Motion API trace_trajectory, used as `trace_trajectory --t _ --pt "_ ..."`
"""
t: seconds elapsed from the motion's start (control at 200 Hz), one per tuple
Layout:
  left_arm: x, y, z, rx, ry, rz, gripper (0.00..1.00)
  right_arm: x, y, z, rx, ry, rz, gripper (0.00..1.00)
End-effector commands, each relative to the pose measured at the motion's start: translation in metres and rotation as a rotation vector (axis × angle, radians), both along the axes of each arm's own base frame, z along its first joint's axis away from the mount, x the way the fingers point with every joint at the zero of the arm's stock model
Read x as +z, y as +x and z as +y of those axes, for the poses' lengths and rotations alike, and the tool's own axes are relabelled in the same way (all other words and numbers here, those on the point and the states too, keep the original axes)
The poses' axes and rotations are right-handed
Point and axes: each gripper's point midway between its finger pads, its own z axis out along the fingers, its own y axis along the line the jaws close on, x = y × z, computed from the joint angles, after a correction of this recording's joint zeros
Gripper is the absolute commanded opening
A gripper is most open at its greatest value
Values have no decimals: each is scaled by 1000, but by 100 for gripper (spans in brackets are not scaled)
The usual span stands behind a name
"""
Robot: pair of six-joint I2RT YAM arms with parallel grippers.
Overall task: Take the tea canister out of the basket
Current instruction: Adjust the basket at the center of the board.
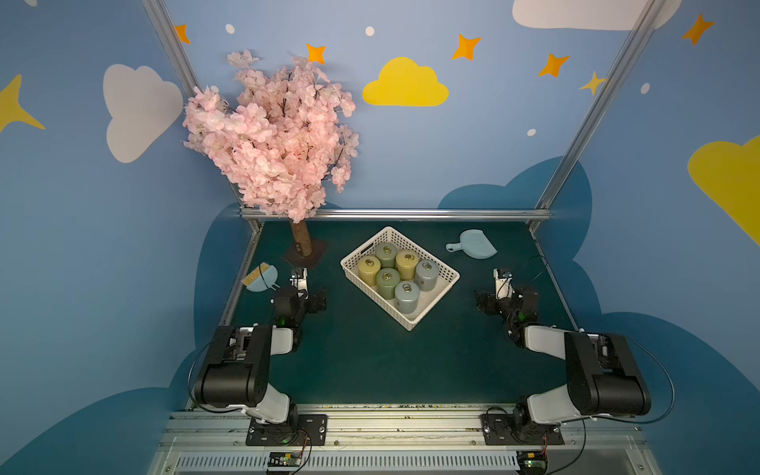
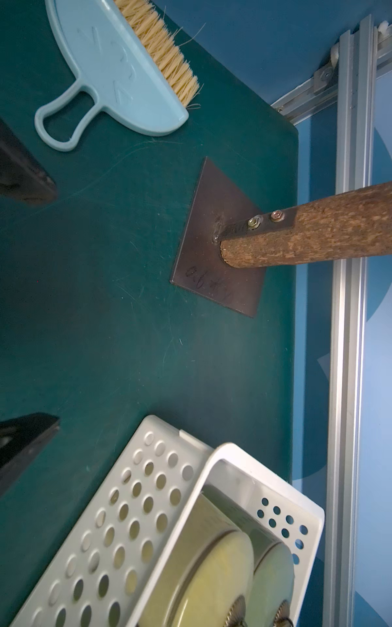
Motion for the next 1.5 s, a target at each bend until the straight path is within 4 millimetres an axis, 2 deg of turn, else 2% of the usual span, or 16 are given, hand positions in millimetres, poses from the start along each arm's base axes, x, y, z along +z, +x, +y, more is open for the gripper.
trace_trajectory --t 0.0,1.332,1.492 --pt "3 0 -2 -9 4 -8 100 11 3 4 21 3 -36 98" --pt "4 0 -1 -7 4 -10 100 11 2 4 22 6 -35 99" --pt "3 0 -1 -7 2 -7 100 8 6 -6 -36 10 -15 98"
